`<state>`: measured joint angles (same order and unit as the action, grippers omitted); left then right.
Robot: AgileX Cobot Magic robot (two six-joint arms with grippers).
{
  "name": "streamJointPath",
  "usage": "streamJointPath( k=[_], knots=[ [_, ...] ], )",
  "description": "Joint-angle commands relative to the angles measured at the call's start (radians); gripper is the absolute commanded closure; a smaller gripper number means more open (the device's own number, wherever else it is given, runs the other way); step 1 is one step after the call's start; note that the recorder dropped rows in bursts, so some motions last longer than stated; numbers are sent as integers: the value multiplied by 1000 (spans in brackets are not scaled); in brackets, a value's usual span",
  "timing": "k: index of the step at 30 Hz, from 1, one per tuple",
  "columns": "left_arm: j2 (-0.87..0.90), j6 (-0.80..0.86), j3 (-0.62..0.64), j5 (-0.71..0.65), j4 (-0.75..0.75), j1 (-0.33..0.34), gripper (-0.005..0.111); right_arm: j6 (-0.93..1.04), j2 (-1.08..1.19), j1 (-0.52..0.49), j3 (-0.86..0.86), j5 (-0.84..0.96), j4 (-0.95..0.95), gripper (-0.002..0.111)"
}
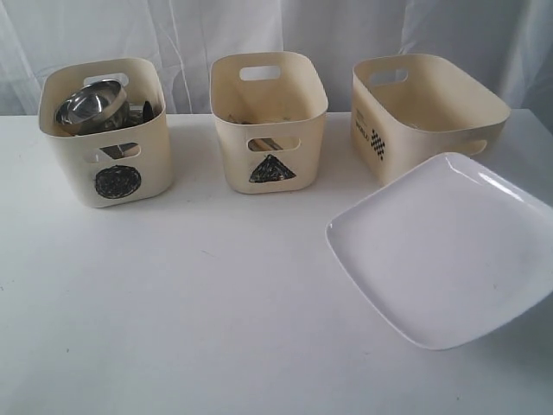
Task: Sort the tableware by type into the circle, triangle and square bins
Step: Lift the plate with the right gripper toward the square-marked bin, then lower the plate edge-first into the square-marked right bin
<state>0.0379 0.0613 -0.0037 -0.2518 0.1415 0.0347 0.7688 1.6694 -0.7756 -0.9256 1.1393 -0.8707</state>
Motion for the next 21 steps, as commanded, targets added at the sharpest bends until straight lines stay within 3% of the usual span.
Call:
streamJointPath(
  k=[1, 8, 17, 21],
  knots=[
    [1, 0, 4, -3, 14, 3, 107, -17, -33, 1, -27, 68, -80, 108],
    [1, 0, 4, -3, 14, 3, 107, -17, -111, 1, -31, 82, -111, 108],
    [1, 0, 4, -3, 14, 3, 107, -11, -132, 1, -133, 82, -516, 108],
    [1, 0, 4, -3, 14, 3, 107, -10, -115, 1, -229, 82, -570, 108]
  ],
)
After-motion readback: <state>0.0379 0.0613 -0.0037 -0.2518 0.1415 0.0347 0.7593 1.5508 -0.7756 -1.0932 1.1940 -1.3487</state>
